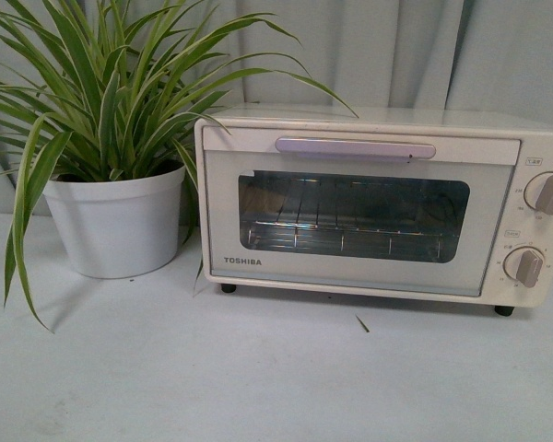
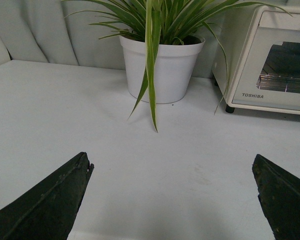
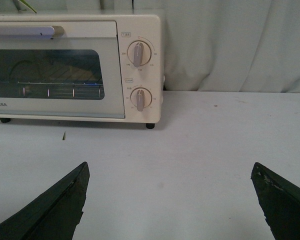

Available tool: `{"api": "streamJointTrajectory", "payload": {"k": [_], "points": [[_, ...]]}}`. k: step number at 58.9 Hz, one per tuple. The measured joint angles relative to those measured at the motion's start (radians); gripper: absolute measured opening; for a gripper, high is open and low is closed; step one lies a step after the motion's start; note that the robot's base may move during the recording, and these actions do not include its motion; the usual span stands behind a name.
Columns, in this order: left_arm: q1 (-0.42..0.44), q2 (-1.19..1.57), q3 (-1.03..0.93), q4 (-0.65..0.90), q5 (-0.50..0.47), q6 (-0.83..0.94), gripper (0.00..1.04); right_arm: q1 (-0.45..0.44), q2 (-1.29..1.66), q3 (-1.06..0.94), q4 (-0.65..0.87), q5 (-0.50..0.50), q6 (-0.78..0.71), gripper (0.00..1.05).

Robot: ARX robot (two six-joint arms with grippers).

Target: Open oven

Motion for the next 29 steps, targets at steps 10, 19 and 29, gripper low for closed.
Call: {"api": "streamJointTrajectory", "payload": {"k": [10,19,29], "points": [[0.0,0.0,0.0,0.0,0.0,0.0,0.98,0.0,0.0,0.0,0.0,0.0,0.0,0.95],[0.0,0.0,0.0,0.0,0.0,0.0,0.98,0.0,0.0,0.0,0.0,0.0,0.0,0.95],[0.0,0.0,0.0,0.0,0.0,0.0,0.98,0.0,0.0,0.0,0.0,0.0,0.0,0.95]]}}
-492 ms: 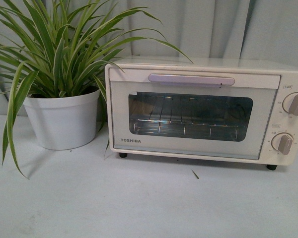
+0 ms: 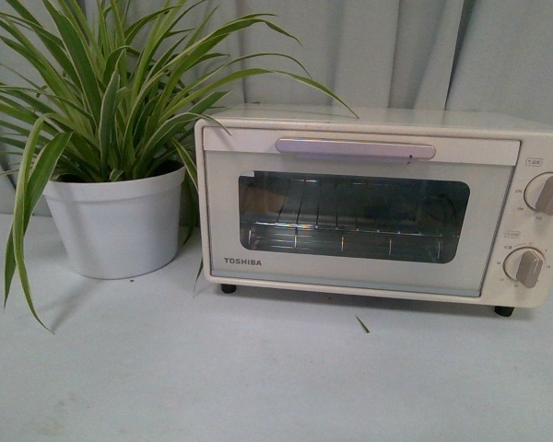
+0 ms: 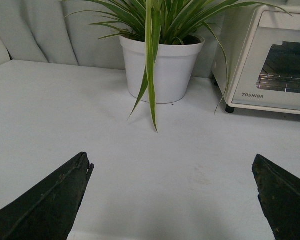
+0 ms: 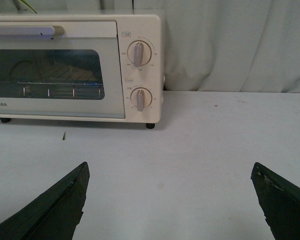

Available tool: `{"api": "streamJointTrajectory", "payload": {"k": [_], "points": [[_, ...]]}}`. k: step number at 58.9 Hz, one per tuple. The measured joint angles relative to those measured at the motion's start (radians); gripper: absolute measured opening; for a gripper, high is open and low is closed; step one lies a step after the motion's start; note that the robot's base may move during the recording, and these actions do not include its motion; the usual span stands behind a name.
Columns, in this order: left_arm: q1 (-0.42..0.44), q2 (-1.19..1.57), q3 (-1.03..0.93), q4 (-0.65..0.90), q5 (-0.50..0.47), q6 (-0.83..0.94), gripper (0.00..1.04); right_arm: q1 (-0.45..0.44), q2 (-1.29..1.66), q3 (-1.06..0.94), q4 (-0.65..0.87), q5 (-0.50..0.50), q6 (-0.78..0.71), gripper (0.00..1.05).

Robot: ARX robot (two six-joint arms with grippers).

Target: Open oven

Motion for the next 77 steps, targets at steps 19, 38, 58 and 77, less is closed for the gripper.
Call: {"api": "streamJointTrajectory", "payload": {"k": [19,38,58,77], "points": [[-0.198,0.367,0.143,-0.15,-0.175,-0.382,0.98,0.0,0.0,0.0,0.0,0.0,0.0,0.95],[-0.425,1.119,0.37,0.28,-0.076,-0.863,0.98,0.0,0.0,0.0,0.0,0.0,0.0,0.95],[-0.484,1.6,0.6,0.5,-0.004,-1.096,0.98,0.0,0.0,0.0,0.0,0.0,0.0,0.95],[-0.497,1.712,0.721,0.499,-0.006,-1.144,0.98,0.0,0.0,0.0,0.0,0.0,0.0,0.95]]}}
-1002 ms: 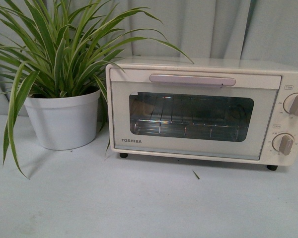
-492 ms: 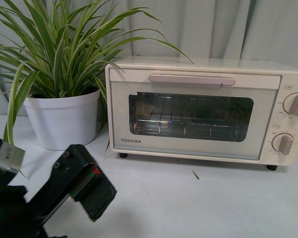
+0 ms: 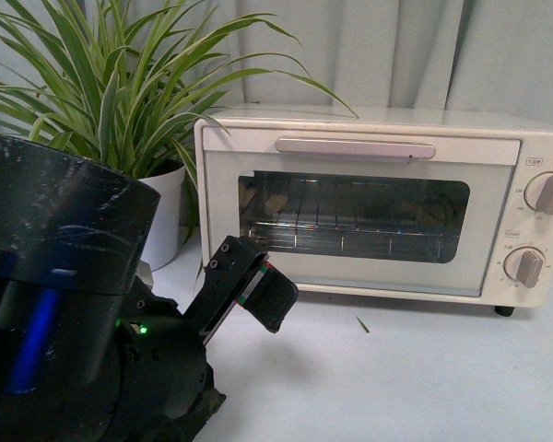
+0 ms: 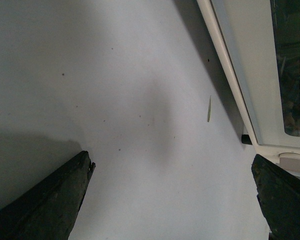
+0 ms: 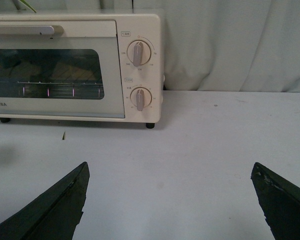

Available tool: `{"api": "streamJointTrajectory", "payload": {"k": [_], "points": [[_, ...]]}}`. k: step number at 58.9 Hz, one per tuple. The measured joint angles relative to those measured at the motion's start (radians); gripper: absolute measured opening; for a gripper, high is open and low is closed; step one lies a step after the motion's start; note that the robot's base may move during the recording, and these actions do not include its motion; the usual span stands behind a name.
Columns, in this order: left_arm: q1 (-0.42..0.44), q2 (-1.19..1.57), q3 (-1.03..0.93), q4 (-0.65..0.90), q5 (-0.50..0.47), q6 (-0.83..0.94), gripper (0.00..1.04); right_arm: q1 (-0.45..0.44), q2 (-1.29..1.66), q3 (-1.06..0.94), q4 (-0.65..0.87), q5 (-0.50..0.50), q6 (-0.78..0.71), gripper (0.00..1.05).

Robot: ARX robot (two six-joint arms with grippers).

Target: Open oven

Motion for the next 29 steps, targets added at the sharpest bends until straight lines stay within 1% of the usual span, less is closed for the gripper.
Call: {"api": "streamJointTrajectory", "payload": {"k": [17,18,20,23,25,29], "points": [[0.0,0.028,0.028,0.008,-0.033,-0.03,0.98,-0.001,0.001,0.0,-0.001,-0.006,0.0,0.95],[0.0,0.029,0.028,0.008,-0.033,-0.03,0.98,-0.014,0.009,0.004,-0.016,-0.047,0.024,0.95],[0.002,0.03,0.028,0.008,-0.034,-0.033,0.98,-0.044,0.041,0.022,-0.067,-0.177,0.083,0.95],[0.004,0.032,0.028,0.01,-0.037,-0.035,0.98,-0.05,0.084,0.034,-0.076,-0.266,0.137,0.95],[0.004,0.033,0.028,0.013,-0.039,-0.037,0.98,-0.042,0.119,0.041,-0.065,-0.271,0.162,0.95],[0.008,0.034,0.028,0.017,-0.033,-0.04,0.98,-0.004,0.198,0.061,-0.016,-0.23,0.183,0.95]]}}
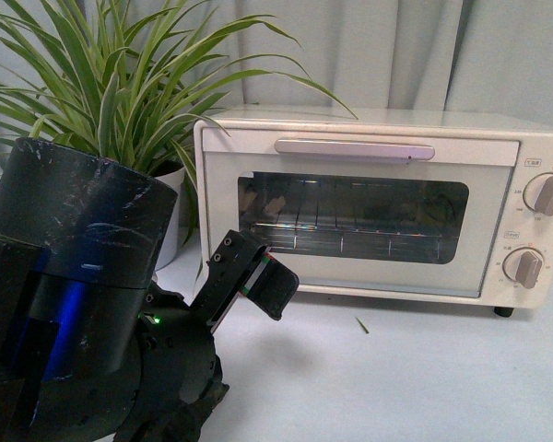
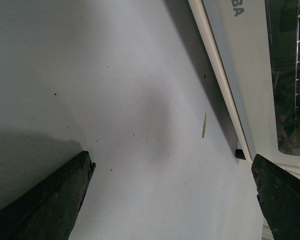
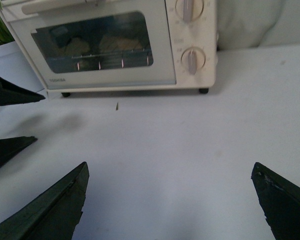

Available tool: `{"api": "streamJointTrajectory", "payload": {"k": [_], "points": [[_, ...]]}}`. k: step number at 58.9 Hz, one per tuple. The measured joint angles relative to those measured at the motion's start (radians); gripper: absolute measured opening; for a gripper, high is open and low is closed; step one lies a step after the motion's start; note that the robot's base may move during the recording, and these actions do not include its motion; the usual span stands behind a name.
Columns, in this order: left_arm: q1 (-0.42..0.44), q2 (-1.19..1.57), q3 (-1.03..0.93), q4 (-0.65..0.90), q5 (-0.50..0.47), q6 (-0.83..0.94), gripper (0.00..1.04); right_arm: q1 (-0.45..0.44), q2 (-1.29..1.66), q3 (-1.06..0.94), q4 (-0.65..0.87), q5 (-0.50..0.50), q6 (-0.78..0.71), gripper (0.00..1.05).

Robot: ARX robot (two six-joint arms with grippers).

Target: Open oven

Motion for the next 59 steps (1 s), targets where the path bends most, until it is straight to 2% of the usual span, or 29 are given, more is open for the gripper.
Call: {"api": "streamJointTrajectory", "payload": {"k": [13,24,38,48,59], "points": [[0.016,0.001,-0.002,0.009,0.003,-0.019,0.98,0.207,0.365,0.17,0.242,0.203,0.003,0.95],[0.024,0.001,-0.004,0.014,0.016,-0.024,0.98,0.33,0.725,0.417,0.324,0.339,0.006,0.95],[0.026,0.001,-0.004,0.016,0.022,-0.024,0.98,0.373,1.041,0.714,0.309,0.475,0.004,0.95],[0.027,0.001,-0.004,0.016,0.024,-0.024,0.98,0.389,1.199,0.905,0.192,0.511,0.04,0.95],[0.027,0.001,-0.005,0.016,0.027,-0.024,0.98,0.395,1.273,0.993,0.146,0.548,0.077,0.95]]}}
